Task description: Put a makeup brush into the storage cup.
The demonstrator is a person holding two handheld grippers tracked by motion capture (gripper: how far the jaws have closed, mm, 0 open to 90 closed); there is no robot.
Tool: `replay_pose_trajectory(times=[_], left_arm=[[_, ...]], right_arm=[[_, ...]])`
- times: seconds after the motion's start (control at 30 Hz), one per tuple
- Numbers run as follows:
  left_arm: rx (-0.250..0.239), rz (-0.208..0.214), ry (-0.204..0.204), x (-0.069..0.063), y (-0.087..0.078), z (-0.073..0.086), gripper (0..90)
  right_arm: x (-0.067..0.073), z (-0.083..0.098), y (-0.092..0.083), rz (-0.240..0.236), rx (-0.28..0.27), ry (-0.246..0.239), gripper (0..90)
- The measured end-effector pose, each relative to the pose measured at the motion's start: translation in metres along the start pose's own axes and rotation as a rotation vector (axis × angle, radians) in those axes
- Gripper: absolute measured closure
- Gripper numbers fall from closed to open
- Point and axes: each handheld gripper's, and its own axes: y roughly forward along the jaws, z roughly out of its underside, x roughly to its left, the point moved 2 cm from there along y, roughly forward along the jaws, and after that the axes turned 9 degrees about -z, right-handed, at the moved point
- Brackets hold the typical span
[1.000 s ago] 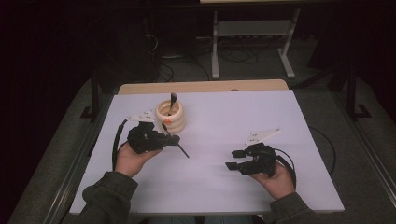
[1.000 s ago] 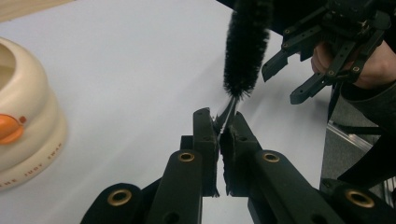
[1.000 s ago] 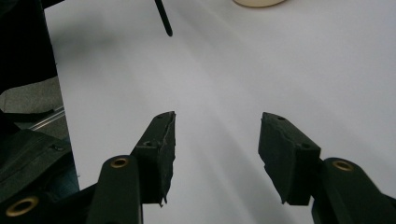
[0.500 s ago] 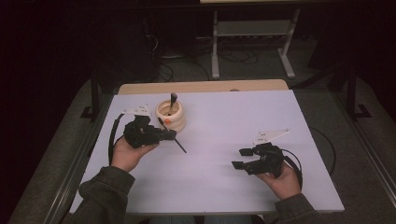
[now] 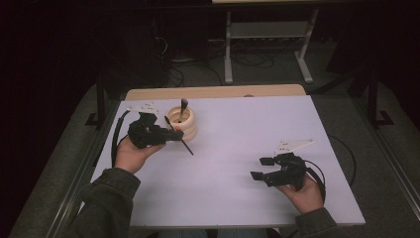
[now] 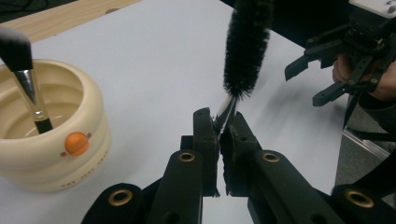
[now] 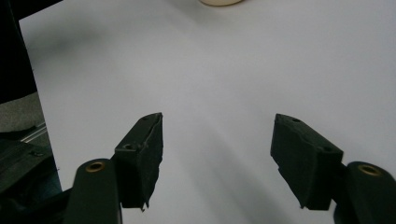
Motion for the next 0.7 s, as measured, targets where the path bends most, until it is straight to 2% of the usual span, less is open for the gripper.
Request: replay_pose_trajectory(times=[0.43,0.7], left_arm=[[0.014,-0.043,-0.018,0.018,-0.012,-0.016,85.1],[0.0,-0.077,-0.042,0.032,-0.019,-0.026,85.1]], right_arm=[[0.001,-0.001,0.002,0.003,-0.005,-0.01,31.4],[0.0,-0.001,-0.001,0.006,-0.013,-0.007,30.6]])
